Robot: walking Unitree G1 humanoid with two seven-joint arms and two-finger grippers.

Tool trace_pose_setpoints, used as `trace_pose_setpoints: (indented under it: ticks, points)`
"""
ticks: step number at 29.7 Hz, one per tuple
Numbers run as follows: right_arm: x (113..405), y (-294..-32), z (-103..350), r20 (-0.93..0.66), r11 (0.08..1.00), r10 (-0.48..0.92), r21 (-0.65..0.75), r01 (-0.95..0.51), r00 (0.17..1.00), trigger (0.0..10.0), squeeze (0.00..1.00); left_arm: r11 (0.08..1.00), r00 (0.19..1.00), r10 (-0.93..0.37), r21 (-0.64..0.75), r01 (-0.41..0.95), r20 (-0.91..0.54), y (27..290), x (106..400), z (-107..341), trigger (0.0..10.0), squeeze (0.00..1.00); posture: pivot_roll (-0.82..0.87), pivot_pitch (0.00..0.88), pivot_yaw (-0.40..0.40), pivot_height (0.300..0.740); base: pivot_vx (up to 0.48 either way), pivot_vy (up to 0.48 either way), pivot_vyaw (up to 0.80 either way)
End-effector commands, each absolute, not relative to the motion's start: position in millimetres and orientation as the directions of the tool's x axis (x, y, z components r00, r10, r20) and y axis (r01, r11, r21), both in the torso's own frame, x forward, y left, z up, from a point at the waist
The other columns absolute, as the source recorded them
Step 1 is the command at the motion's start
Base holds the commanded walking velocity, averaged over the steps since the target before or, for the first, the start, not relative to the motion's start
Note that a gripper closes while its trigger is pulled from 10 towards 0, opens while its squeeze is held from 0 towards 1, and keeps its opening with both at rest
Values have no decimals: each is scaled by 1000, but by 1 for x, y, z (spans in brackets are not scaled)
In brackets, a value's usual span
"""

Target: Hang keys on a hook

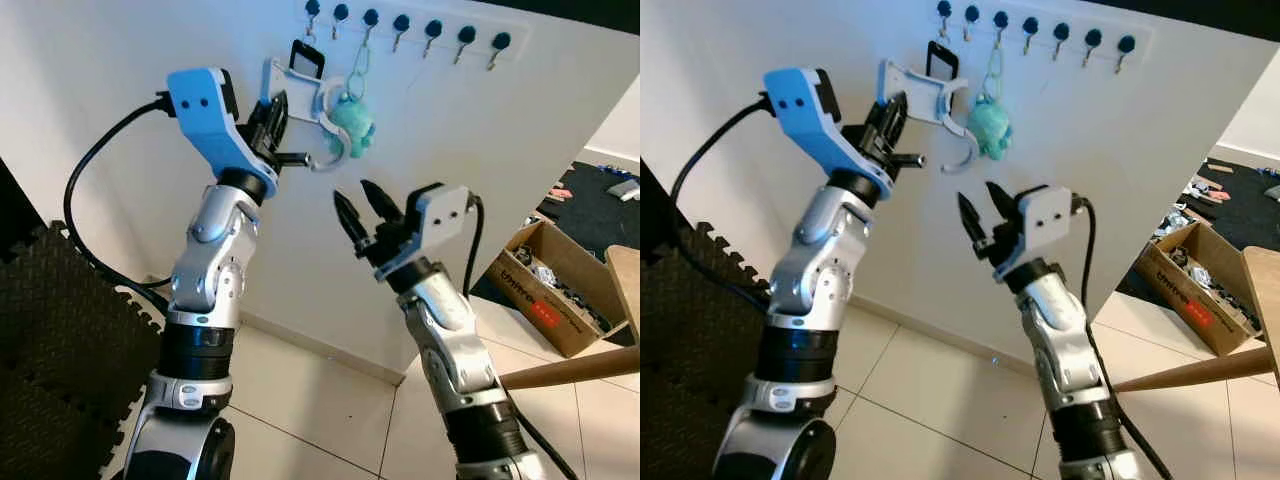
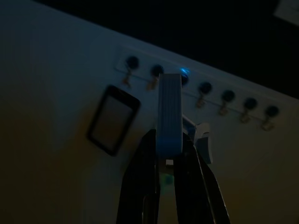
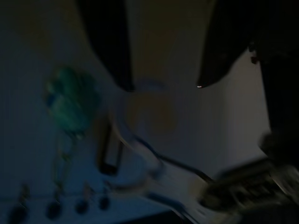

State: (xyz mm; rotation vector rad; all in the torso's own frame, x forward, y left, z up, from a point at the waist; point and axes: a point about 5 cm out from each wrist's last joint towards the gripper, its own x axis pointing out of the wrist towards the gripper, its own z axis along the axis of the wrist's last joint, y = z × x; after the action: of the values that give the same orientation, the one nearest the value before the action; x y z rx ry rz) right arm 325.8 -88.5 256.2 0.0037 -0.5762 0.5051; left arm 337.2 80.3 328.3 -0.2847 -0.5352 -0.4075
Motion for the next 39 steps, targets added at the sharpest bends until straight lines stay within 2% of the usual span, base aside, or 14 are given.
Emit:
trace_pose_setpoints:
  ticks: [1, 9, 10, 17, 24, 25, 26, 27, 28, 31, 32, 39]
  points:
    - [324, -87, 261, 542, 881, 455, -160, -444, 707, 10000, 1000, 866, 775, -330, -154, 476, 539, 72, 332, 326, 10000, 0, 126, 202, -49, 740, 0, 0, 0]
    - [328, -88, 270, 564, 907, 414, -197, -371, 714, 10000, 1000, 860, 780, -343, -160, 485, 523, 70, 328, 322, 10000, 0, 129, 199, -52, 740, 0, 0, 0]
    - [328, -88, 271, 571, 913, 405, -207, -352, 714, 10000, 0, 860, 783, -343, -161, 484, 519, 70, 328, 321, 10000, 0, 129, 198, -53, 740, 0, 0, 0]
    - [331, -87, 275, 579, 917, 395, -288, -274, 713, 10000, 0, 841, 775, -374, -165, 515, 510, 65, 322, 319, 10000, 0, 129, 197, -53, 740, 0, 0, 0]
    - [336, -85, 274, 571, 922, 380, -296, -250, 728, 10000, 0, 826, 767, -396, -169, 538, 505, 60, 316, 317, 10000, 0, 133, 199, -53, 740, 0, 0, 0]
    - [337, -85, 273, 571, 923, 378, -295, -247, 729, 9255, 0, 823, 765, -399, -169, 542, 505, 59, 315, 317, 10000, 0, 134, 200, -54, 740, 0, 0, 0]
    - [337, -85, 273, 571, 924, 376, -294, -246, 730, 7647, 0, 821, 763, -403, -169, 545, 505, 59, 314, 317, 10000, 0, 134, 200, -54, 740, 0, 0, 0]
    - [338, -85, 273, 571, 924, 375, -293, -245, 731, 5529, 0, 820, 762, -405, -169, 547, 505, 58, 313, 317, 10000, 0, 135, 199, -54, 740, 0, 0, 0]
    - [338, -85, 273, 571, 925, 373, -293, -243, 731, 2471, 0, 820, 763, -406, -169, 547, 503, 58, 313, 316, 10000, 0, 136, 199, -55, 740, 0, 0, 0]
    - [339, -84, 273, 571, 925, 372, -293, -241, 732, 2471, 0, 820, 764, -406, -169, 547, 502, 58, 313, 316, 10000, 0, 136, 199, -55, 740, 0, 0, 0]
    - [339, -84, 273, 572, 926, 370, -293, -239, 732, 118, 0, 820, 764, -406, -170, 547, 501, 58, 312, 316, 10000, 0, 136, 198, -55, 740, 0, 0, 0]
    - [341, -85, 276, 583, 930, 359, -284, -232, 728, 0, 0, 823, 771, -405, -170, 542, 492, 59, 312, 315, 10000, 0, 136, 203, -54, 740, 0, 0, 0]
